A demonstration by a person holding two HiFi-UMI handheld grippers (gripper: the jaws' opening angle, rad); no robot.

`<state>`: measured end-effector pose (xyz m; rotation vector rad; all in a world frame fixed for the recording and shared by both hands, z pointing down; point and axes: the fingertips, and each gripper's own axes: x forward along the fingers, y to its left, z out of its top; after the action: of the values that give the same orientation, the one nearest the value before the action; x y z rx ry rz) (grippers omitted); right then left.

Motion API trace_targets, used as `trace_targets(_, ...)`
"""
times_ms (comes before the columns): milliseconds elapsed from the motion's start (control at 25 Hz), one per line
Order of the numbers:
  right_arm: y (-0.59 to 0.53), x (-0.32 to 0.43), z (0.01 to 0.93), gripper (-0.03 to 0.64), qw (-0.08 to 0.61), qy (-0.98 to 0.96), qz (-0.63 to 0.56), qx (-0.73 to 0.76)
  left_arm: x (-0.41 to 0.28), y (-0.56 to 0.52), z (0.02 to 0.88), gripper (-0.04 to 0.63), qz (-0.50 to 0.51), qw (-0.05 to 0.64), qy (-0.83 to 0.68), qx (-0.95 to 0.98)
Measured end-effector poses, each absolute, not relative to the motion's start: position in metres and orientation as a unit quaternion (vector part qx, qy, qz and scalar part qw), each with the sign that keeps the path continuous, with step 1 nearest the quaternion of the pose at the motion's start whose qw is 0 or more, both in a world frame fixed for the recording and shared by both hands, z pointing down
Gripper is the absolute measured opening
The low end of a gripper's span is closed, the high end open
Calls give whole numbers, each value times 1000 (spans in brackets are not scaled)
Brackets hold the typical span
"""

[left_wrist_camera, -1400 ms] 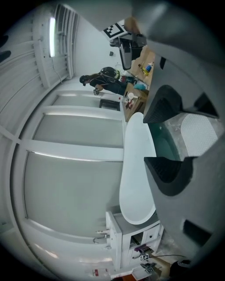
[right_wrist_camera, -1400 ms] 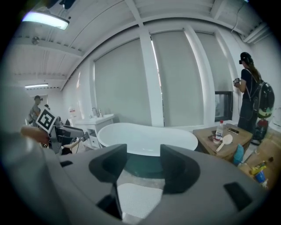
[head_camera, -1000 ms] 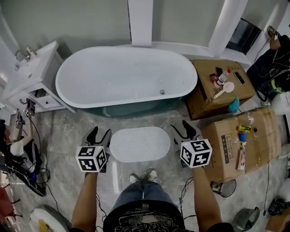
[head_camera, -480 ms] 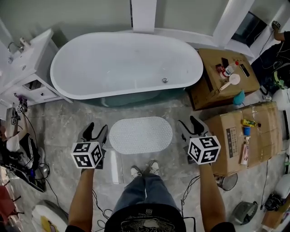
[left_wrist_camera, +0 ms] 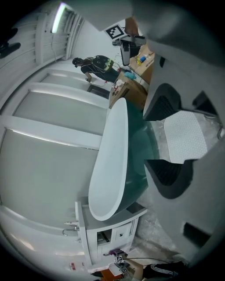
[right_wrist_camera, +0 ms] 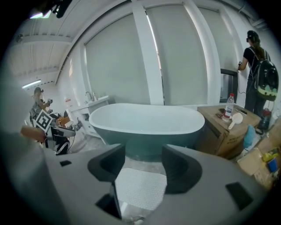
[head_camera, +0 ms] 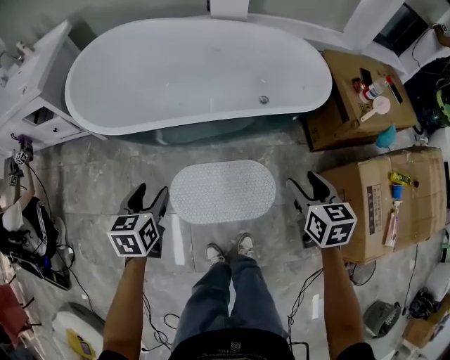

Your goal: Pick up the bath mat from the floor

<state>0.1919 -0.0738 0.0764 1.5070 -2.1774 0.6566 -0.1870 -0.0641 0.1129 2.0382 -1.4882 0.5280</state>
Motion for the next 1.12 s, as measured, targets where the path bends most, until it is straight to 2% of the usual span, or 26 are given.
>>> trace_targets(360, -93, 194, 152, 282, 233, -782, 260, 517, -183, -75, 189, 296, 214, 303, -542, 754)
trace_targets(840, -103, 208, 296, 307, 276, -782, 315, 461, -165, -92, 300, 311, 235, 338, -557, 721)
trace_targets(1120, -106, 215, 356, 324, 277, -781, 338, 446, -159, -87, 355, 332, 241, 351, -564, 708)
